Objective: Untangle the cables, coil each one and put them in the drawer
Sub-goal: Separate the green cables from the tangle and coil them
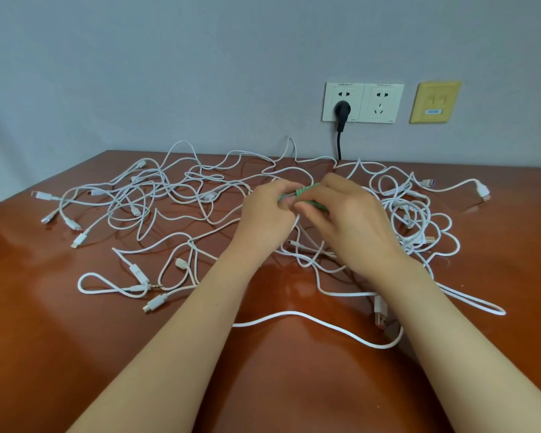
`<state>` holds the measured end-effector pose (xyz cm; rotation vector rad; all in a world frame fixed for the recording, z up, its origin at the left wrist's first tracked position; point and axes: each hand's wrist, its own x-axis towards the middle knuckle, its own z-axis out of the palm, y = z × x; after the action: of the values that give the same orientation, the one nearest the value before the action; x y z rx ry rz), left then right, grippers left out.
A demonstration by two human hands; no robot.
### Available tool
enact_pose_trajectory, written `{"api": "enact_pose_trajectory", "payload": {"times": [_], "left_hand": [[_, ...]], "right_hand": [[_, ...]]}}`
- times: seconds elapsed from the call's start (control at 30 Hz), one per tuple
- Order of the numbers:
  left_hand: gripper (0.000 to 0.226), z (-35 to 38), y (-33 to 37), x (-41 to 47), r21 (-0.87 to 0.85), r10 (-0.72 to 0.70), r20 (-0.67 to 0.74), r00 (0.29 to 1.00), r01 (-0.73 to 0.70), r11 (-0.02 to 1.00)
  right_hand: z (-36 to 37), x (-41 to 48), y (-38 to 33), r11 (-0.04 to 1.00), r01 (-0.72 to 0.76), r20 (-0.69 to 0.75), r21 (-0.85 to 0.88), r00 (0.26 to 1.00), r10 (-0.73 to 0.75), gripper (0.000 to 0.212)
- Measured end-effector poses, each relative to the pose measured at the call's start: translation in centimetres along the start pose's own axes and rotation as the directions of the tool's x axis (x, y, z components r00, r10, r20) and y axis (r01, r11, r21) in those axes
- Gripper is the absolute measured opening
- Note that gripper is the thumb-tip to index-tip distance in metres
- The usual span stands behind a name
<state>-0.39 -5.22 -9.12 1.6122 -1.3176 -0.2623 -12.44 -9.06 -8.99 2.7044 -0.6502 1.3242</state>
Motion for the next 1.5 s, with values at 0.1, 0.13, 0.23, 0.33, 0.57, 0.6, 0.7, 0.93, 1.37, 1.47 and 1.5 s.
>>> {"api": "enact_pose_trajectory", "payload": {"times": [0.1, 0.13, 0.23, 0.33, 0.57, 0.6, 0.7, 0.93, 1.37, 1.47, 1.5], "left_hand": [[0.028, -0.1, 0.2, -0.3, 0.158, 0.093, 0.063, 0.994, -0.102, 0.982], [0.027, -0.1, 0.3, -0.3, 0.183, 0.111, 0.104, 0.988, -0.129, 0.975], [0.024, -0.3, 0.5, -0.4, 0.178, 0.144, 0.225, 0.964, -0.186, 0.966], [0.035, -0.4, 0.5, -0.5, 0.018, 0.122, 0.297, 0.947, -0.133, 0.991], [0.051, -0.2, 0.6, -1.0, -0.144, 0.125, 0.448, 0.885, -0.067, 0.987], [0.052, -0.2, 0.5, -1.0, -0.158, 0.138, 0.454, 0.880, -0.073, 0.985], [0.052, -0.2, 0.3, -1.1, -0.220, 0.176, 0.445, 0.878, -0.083, 0.972], [0.038, -0.3, 1.1, -1.0, -0.482, 0.249, 0.379, 0.891, -0.039, 0.875], [0.020, -1.3, 1.2, 0.1, -0.764, -0.099, 0.356, 0.929, 0.350, 0.542], [0.020, -1.4, 1.2, 0.0, -0.733, -0.184, 0.385, 0.905, 0.420, 0.535], [0.021, -1.2, 1.3, -0.1, -0.706, -0.194, 0.395, 0.898, 0.432, 0.561]], "right_hand": [[-0.2, 0.1, 0.5, 0.999, -0.037, -0.018, -0.007, 0.999, 0.037, 0.022], [-0.3, 0.1, 0.6, 0.997, -0.076, -0.019, 0.029, 0.997, 0.077, 0.016], [-0.7, 0.2, 0.6, 0.932, -0.292, 0.017, 0.216, 0.955, 0.295, 0.004], [-1.4, 0.4, 1.0, 0.724, -0.523, 0.144, 0.449, 0.843, 0.519, 0.019], [-2.8, 0.5, 2.7, 0.085, -0.813, 0.666, 0.576, 0.527, 0.529, 0.025], [-2.7, 0.4, 2.9, 0.062, -0.842, 0.714, 0.536, 0.491, 0.499, 0.032], [-2.2, 0.2, 2.9, -0.036, -0.861, 0.785, 0.507, 0.444, 0.432, 0.045], [-1.8, 0.4, 2.3, -0.262, -0.689, 0.684, 0.676, 0.456, 0.569, 0.032], [-1.4, 0.6, 0.4, -0.032, -0.536, 0.475, 0.844, 0.717, 0.510, 0.011], [-0.9, 0.5, -0.2, 0.128, -0.498, 0.375, 0.857, 0.776, 0.507, 0.009], [-0.7, 0.5, -0.3, 0.194, -0.486, 0.327, 0.852, 0.784, 0.527, 0.009]]}}
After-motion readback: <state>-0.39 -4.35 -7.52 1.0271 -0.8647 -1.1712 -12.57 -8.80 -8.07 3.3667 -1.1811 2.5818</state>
